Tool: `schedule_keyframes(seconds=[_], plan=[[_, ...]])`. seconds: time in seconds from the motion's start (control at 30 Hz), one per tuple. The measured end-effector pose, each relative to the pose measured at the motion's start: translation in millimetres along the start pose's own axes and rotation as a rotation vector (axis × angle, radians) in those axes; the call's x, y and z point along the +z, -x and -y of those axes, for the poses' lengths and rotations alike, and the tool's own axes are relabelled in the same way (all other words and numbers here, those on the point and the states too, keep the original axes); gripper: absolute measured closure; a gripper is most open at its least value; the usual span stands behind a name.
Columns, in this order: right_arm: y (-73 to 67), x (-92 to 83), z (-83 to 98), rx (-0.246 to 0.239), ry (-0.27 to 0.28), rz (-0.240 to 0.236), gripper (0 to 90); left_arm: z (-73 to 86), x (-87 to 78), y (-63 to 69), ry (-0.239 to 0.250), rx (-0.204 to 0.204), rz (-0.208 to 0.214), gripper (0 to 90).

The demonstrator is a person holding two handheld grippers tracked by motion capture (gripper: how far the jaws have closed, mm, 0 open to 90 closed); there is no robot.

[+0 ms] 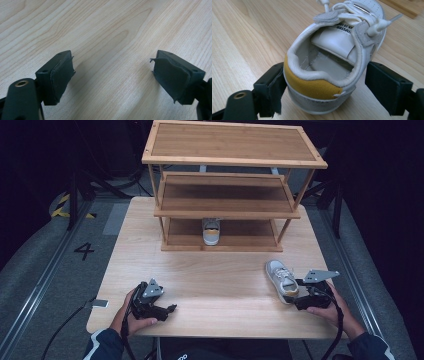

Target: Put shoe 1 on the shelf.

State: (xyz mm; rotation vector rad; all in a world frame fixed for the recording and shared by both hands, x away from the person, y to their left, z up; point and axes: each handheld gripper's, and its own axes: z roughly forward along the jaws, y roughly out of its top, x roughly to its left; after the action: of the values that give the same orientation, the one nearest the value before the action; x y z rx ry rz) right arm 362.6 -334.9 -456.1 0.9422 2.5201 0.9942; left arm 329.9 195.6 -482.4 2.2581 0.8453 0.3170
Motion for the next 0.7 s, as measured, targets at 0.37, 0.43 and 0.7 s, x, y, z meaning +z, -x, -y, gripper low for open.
schedule_keyframes(seconds=[0.37, 0.43, 0.7], plan=[[-21.1, -12.7, -8.3, -0.081, -0.023, -0.058, 25.9, 0.0, 0.0, 0.4, 0.0, -0.002, -0.004, 16.8], [-21.6, -17.3, -11.7, -0.092, -0.011, -0.051, 28.9, 0.0, 0.0, 0.4, 0.0, -0.003, -0.004, 16.8], [-34.0, -23.6, -35.4, -0.216, -0.035, -0.101, 45.6, -0.1, 0.1, 0.2, 0.0, -0.001, -0.002, 16.8]])
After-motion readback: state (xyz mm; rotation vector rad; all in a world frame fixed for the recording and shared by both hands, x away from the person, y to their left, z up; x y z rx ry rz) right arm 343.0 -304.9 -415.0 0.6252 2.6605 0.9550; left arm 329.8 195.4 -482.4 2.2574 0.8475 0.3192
